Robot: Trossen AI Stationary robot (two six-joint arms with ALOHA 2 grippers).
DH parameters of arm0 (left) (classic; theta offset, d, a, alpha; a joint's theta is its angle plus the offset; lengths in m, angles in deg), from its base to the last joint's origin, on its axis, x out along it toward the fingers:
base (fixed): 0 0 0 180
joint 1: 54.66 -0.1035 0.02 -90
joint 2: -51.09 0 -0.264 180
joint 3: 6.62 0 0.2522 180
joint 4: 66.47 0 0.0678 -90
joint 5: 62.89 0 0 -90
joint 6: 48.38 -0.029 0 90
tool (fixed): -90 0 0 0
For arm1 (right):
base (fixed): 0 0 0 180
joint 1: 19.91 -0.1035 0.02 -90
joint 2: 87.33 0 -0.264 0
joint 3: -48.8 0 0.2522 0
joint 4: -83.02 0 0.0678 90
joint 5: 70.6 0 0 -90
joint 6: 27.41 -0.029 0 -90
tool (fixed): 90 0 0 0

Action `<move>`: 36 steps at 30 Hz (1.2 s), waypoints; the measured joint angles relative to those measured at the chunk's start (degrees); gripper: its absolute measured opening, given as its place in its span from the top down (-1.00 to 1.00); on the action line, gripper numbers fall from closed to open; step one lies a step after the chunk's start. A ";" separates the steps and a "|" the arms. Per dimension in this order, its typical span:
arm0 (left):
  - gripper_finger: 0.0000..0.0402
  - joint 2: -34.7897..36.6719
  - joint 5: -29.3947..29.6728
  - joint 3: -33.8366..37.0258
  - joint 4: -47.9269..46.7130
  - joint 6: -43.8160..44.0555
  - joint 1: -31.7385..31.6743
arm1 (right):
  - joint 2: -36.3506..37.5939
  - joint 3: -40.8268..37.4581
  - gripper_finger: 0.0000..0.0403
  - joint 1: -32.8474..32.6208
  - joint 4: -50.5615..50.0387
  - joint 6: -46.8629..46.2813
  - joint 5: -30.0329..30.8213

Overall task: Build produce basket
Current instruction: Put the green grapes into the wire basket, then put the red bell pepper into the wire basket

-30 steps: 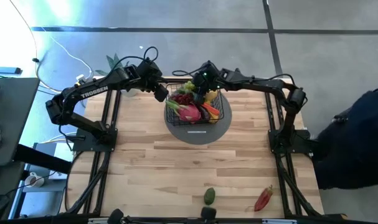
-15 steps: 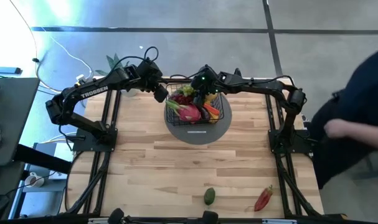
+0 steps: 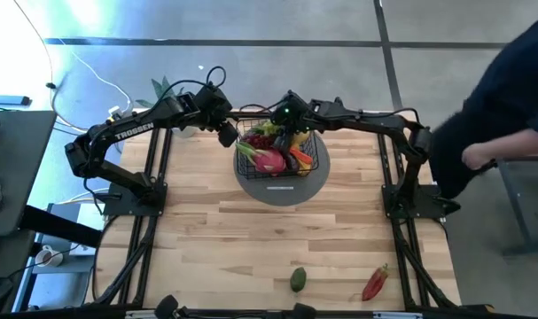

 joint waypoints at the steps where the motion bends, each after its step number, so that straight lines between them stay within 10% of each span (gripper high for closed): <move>1: 0.03 0.00 0.00 0.00 0.00 -0.43 0.00 | 0.00 0.00 0.15 -0.25 -0.25 -0.06 0.56; 18: 0.03 0.00 0.00 0.02 0.02 -2.03 0.00 | -0.04 3.10 -0.33 0.56 -3.67 -7.63 -2.61; 36: 0.03 0.00 -3.19 0.02 0.04 -4.25 1.87 | -0.04 12.26 -0.35 -2.57 -20.40 -23.16 -2.44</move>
